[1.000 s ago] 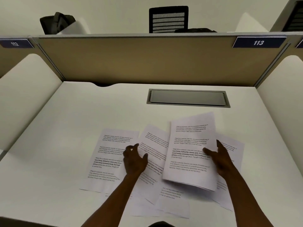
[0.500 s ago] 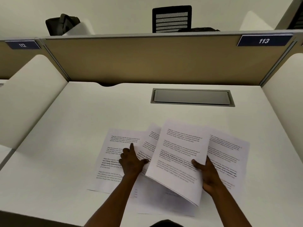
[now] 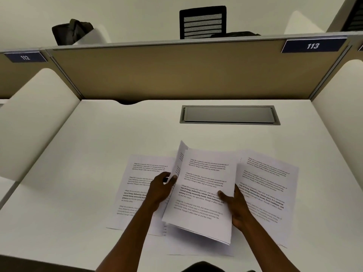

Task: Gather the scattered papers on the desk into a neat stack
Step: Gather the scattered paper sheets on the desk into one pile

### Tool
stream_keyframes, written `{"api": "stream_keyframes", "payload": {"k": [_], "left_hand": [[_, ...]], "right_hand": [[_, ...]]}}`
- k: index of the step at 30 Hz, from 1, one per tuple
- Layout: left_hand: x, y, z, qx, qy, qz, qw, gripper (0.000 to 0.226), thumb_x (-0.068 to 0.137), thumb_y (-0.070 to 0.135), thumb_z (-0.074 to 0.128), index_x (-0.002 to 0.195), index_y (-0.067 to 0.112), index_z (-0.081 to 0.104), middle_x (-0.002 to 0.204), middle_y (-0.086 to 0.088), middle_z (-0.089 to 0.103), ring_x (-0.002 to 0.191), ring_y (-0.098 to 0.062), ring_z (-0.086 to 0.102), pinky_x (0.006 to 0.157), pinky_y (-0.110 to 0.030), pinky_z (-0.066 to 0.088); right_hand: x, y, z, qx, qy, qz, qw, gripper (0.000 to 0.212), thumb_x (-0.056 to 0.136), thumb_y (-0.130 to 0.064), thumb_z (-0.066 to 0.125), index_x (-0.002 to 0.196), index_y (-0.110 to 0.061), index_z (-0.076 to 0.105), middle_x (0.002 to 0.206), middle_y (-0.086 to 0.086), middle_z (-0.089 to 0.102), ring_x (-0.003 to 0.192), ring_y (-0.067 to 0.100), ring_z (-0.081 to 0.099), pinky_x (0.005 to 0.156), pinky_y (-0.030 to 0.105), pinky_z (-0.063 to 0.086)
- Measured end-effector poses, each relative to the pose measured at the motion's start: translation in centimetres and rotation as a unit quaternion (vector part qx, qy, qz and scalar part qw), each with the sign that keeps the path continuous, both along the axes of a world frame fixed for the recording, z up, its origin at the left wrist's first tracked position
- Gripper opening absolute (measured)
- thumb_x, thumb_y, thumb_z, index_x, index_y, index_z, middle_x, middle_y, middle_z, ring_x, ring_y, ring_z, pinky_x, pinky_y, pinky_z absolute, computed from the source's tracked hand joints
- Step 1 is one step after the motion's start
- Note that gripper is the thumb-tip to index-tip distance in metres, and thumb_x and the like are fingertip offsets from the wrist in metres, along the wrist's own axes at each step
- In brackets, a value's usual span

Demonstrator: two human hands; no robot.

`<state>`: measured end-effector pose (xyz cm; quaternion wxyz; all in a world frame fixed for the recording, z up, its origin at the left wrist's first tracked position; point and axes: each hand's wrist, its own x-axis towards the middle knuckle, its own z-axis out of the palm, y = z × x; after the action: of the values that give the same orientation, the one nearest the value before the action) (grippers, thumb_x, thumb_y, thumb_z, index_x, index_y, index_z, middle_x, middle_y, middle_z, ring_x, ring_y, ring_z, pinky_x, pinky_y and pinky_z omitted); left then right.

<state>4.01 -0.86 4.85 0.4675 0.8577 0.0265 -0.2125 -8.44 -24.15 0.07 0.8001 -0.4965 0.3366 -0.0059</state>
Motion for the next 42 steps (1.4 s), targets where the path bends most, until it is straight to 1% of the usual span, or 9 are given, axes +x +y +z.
{"api": "stream_keyframes", "payload": {"k": [9, 14, 17, 23, 27, 32, 36, 39, 42], "left_hand": [[0.6, 1.0, -0.2, -0.134, 0.161, 0.004, 0.978, 0.062, 0.075, 0.02, 0.087, 0.129, 0.017, 0.057, 0.12, -0.012, 0.072, 0.101, -0.03, 0.072, 0.09, -0.052, 0.059], [0.7, 1.5, 0.3, -0.269, 0.257, -0.025, 0.928, 0.06, 0.081, 0.023, 0.083, 0.135, 0.02, 0.057, 0.125, -0.015, 0.07, 0.111, -0.039, 0.069, 0.092, -0.058, 0.056], [1.0, 1.8, 1.0, -0.315, 0.298, -0.041, 0.9, 0.058, 0.082, 0.024, 0.08, 0.135, 0.02, 0.057, 0.13, -0.018, 0.067, 0.116, -0.042, 0.066, 0.089, -0.054, 0.057], [0.6, 1.4, 1.5, -0.267, 0.278, -0.06, 0.921, 0.048, 0.091, -0.001, 0.065, 0.137, 0.009, 0.054, 0.12, -0.017, 0.073, 0.105, -0.038, 0.072, 0.079, -0.047, 0.061], [0.3, 0.7, 2.7, -0.335, 0.263, -0.075, 0.902, 0.049, 0.089, 0.004, 0.07, 0.135, 0.017, 0.058, 0.129, -0.02, 0.067, 0.113, -0.042, 0.067, 0.085, -0.05, 0.059], [-0.4, -2.0, 4.6, -0.418, 0.25, -0.097, 0.868, 0.057, 0.083, 0.012, 0.077, 0.137, 0.018, 0.058, 0.13, -0.018, 0.067, 0.113, -0.037, 0.068, 0.084, -0.044, 0.058], [-0.9, -4.5, 4.9, -0.449, 0.26, -0.097, 0.849, 0.052, 0.087, 0.009, 0.07, 0.137, 0.017, 0.058, 0.131, -0.019, 0.066, 0.114, -0.038, 0.068, 0.085, -0.046, 0.058], [-0.8, -5.9, 4.2, -0.44, 0.285, -0.113, 0.844, 0.049, 0.088, 0.009, 0.07, 0.135, 0.019, 0.06, 0.133, -0.018, 0.065, 0.116, -0.039, 0.067, 0.085, -0.047, 0.058], [-1.0, -7.4, 3.1, -0.375, 0.289, -0.126, 0.872, 0.046, 0.095, 0.005, 0.062, 0.138, 0.021, 0.058, 0.132, -0.011, 0.068, 0.116, -0.034, 0.067, 0.086, -0.045, 0.058]], "right_hand": [[0.9, 2.5, 0.3, -0.041, 0.004, 0.044, 0.998, 0.047, 0.083, -0.01, 0.076, 0.118, -0.034, 0.057, 0.122, 0.001, 0.068, 0.108, 0.017, 0.067, 0.087, 0.037, 0.058], [1.2, 3.2, 0.4, -0.13, 0.023, 0.084, 0.988, 0.059, 0.084, -0.02, 0.077, 0.136, -0.026, 0.05, 0.126, -0.002, 0.065, 0.111, 0.016, 0.063, 0.096, 0.04, 0.054], [1.5, 2.9, 0.8, -0.108, 0.023, 0.087, 0.99, 0.048, 0.084, -0.018, 0.077, 0.126, -0.029, 0.055, 0.123, -0.001, 0.067, 0.106, 0.014, 0.066, 0.089, 0.034, 0.056], [1.4, 2.6, 1.0, -0.105, 0.033, 0.118, 0.987, 0.053, 0.087, -0.02, 0.074, 0.135, -0.021, 0.053, 0.127, 0.002, 0.066, 0.109, 0.018, 0.065, 0.094, 0.04, 0.055], [0.9, 1.8, 1.9, -0.112, 0.026, 0.083, 0.99, 0.053, 0.082, -0.027, 0.079, 0.13, -0.02, 0.058, 0.122, 0.0, 0.069, 0.107, 0.014, 0.066, 0.088, 0.028, 0.055], [0.7, 0.5, 4.3, 0.109, 0.014, 0.044, 0.993, 0.056, 0.077, -0.041, 0.078, 0.125, -0.016, 0.064, 0.125, 0.012, 0.069, 0.109, 0.026, 0.065, 0.095, 0.044, 0.054], [-0.5, -1.2, 5.0, 0.344, -0.037, 0.068, 0.936, 0.054, 0.091, -0.032, 0.067, 0.137, -0.006, 0.056, 0.142, 0.024, 0.052, 0.137, 0.043, 0.042, 0.112, 0.063, 0.031], [-2.0, -3.7, 5.2, 0.259, -0.068, 0.038, 0.963, 0.058, 0.083, -0.021, 0.075, 0.137, -0.009, 0.056, 0.137, 0.023, 0.058, 0.125, 0.043, 0.054, 0.105, 0.063, 0.041], [-3.8, -6.9, 5.1, -0.003, -0.021, 0.011, 1.0, 0.063, 0.081, -0.006, 0.076, 0.138, -0.02, 0.053, 0.133, 0.013, 0.064, 0.115, 0.033, 0.064, 0.097, 0.053, 0.052]]}}
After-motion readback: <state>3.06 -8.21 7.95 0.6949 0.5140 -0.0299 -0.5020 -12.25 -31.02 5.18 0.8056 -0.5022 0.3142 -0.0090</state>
